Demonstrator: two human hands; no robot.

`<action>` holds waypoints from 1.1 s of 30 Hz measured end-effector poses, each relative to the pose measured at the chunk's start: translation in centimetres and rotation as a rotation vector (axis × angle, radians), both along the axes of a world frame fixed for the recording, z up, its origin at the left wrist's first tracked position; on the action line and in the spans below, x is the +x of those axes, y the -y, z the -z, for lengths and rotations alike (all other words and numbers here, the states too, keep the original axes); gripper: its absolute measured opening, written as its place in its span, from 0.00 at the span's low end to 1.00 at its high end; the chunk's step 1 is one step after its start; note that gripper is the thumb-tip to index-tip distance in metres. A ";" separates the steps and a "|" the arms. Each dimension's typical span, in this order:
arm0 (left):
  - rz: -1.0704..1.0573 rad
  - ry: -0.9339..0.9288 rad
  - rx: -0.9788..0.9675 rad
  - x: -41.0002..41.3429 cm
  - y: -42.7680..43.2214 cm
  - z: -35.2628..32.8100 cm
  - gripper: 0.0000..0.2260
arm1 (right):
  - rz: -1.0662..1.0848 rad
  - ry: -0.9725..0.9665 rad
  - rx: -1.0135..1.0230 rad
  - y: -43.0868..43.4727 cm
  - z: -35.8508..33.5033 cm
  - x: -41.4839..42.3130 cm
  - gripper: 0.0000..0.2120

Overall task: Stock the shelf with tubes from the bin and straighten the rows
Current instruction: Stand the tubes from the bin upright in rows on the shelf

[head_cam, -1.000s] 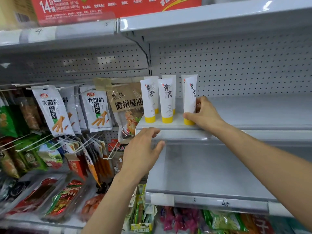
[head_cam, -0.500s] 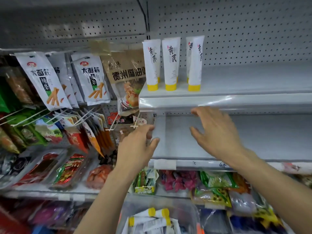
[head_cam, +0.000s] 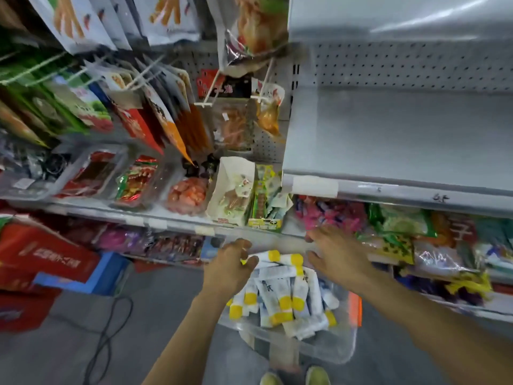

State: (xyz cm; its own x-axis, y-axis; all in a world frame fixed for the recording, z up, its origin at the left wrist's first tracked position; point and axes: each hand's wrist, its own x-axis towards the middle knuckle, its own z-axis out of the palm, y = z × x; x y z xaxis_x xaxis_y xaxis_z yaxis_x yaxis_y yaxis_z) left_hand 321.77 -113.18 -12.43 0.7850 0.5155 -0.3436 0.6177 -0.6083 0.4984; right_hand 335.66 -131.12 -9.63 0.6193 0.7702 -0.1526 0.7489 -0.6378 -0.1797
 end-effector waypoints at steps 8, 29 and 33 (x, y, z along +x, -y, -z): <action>-0.088 -0.335 -0.049 -0.3 -1.4 15.6 0.23 | -0.100 -0.123 -0.315 -3.5 16.3 0.7 0.15; -0.148 -0.596 0.229 1.4 -0.9 24.9 0.16 | -0.015 0.065 -0.514 -8.7 27.0 1.8 0.15; -0.324 -0.412 -0.026 0.8 -0.3 22.6 0.19 | 0.352 -0.455 -0.334 -5.6 23.3 2.3 0.36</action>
State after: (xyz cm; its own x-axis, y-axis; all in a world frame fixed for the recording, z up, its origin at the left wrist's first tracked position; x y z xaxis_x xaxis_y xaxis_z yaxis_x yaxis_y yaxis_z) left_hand 322.57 -112.90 -34.98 0.3839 0.6966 -0.6062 0.9200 -0.3447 0.1865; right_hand 337.95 -125.51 -32.94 0.6429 0.3993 -0.6537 0.3817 -0.9069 -0.1786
